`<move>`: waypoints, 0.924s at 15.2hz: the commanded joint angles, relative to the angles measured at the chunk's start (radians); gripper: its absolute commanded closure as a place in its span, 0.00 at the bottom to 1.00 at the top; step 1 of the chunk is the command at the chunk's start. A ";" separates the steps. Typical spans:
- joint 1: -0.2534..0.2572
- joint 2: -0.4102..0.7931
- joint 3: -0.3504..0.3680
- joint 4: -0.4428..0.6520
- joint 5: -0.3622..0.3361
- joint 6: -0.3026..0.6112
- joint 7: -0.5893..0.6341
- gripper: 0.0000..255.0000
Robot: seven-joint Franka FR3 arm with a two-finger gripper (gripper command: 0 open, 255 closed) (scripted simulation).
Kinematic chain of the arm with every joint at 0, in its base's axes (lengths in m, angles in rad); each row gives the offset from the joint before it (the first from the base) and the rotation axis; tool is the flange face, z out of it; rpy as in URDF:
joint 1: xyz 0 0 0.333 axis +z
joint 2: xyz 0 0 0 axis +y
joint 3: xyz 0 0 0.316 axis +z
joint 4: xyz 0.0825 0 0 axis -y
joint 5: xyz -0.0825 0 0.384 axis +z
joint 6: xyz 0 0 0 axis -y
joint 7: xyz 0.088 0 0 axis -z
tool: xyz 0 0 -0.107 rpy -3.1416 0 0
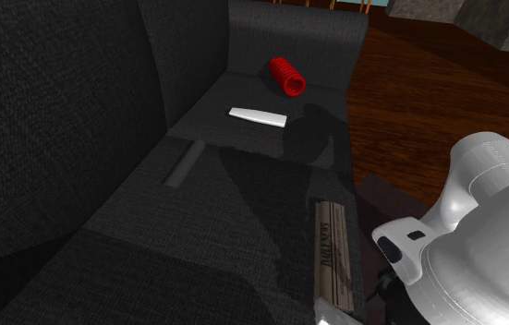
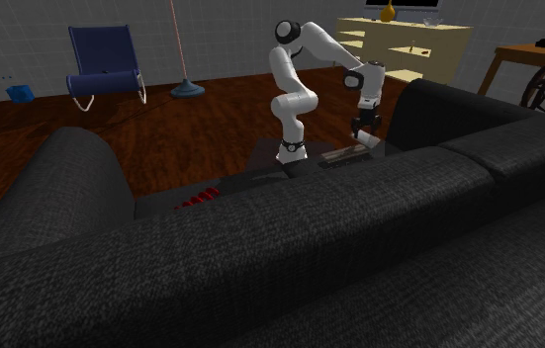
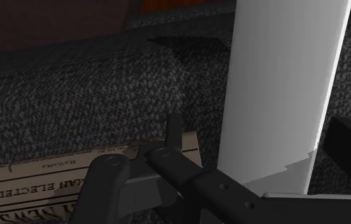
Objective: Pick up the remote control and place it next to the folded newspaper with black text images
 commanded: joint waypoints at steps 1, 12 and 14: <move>0.000 0.001 0.001 0.000 0.000 0.000 0.000 0.00; 0.013 -0.086 -0.092 0.067 -0.060 -0.158 0.011 0.00; 0.013 -0.086 -0.092 0.067 -0.060 -0.158 0.011 0.00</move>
